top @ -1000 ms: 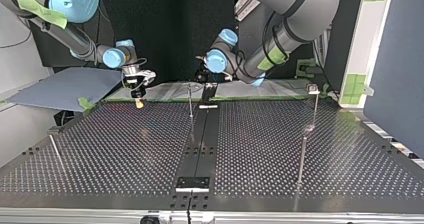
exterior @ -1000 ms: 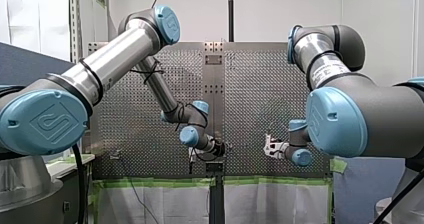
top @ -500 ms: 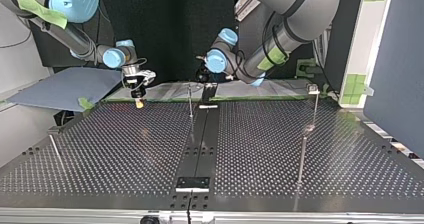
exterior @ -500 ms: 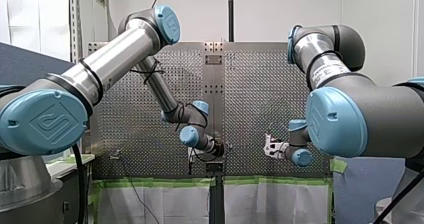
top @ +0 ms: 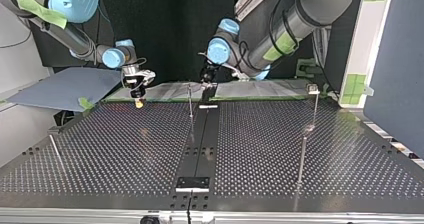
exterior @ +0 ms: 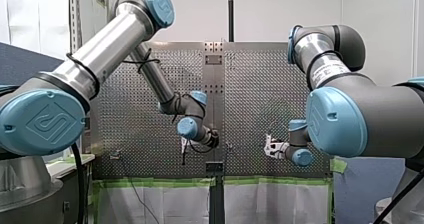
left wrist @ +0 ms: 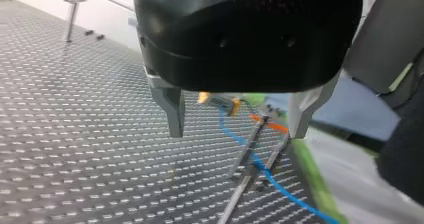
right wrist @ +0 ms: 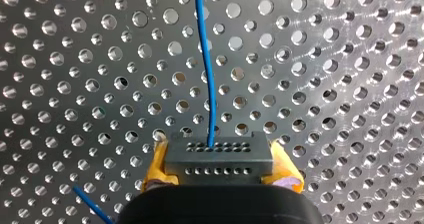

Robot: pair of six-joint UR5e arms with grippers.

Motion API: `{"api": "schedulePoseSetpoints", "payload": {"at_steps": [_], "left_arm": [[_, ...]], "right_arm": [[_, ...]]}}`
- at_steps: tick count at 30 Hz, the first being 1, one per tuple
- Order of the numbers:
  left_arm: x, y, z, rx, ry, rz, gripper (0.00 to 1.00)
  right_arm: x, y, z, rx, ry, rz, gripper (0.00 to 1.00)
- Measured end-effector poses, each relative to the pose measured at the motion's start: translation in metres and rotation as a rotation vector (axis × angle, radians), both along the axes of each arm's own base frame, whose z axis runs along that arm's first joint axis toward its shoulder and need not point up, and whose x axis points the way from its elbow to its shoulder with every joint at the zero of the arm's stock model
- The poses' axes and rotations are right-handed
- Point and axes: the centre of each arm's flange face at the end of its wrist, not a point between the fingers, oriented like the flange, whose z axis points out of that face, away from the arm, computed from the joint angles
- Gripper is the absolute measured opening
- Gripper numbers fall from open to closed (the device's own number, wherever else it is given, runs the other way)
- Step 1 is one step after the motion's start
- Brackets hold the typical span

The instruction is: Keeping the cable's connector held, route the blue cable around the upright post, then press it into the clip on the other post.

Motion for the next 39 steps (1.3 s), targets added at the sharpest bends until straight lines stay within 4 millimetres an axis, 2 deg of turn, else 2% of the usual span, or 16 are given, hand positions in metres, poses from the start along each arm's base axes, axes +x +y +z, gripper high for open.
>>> {"api": "schedulePoseSetpoints", "payload": {"at_steps": [8,24,39], "left_arm": [[-0.015,0.012,0.025,-0.071,-0.04,0.082,0.99],[-0.081,0.058,0.057,0.028,0.025,0.211,0.99],[-0.126,0.093,0.083,-0.006,0.011,0.276,0.99]], "right_arm": [[0.0,0.0,0.0,0.005,-0.009,-0.001,0.0],[0.001,0.001,-0.001,0.024,-0.029,0.002,0.0],[0.002,0.004,-0.002,0.037,-0.021,0.004,0.0]]}}
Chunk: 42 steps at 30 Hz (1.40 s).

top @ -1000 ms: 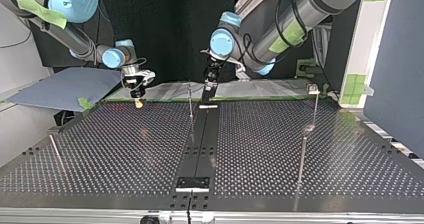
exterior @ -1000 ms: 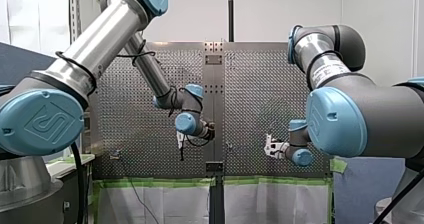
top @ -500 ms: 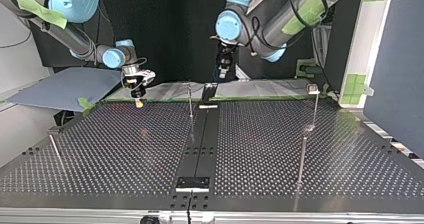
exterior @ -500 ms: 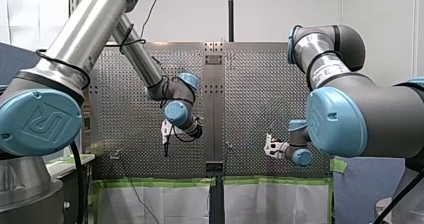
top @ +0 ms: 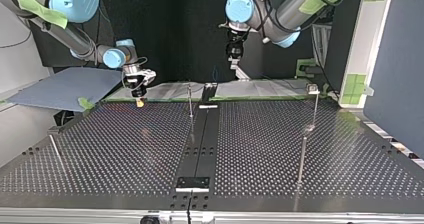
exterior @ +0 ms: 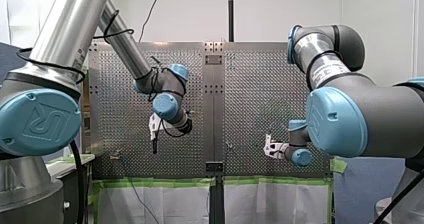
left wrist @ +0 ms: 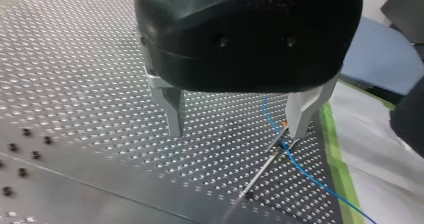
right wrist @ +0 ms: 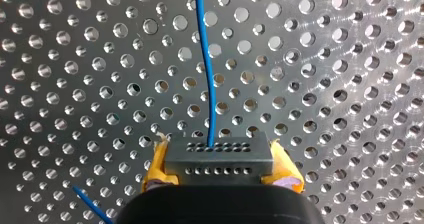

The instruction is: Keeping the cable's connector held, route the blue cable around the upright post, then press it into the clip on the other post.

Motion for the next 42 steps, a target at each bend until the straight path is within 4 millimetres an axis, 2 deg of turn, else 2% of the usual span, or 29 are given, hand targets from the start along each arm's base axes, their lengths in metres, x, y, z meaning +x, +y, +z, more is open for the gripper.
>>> {"api": "schedulePoseSetpoints", "payload": {"at_steps": [15,42], "left_arm": [[-0.041,0.027,0.017,-0.024,-0.031,0.019,0.99],[-0.043,0.028,0.017,-0.024,-0.032,0.018,0.99]], "right_arm": [[0.002,0.003,-0.001,0.003,0.025,0.009,0.0],[0.003,0.003,-0.001,0.003,0.025,0.01,0.0]]}}
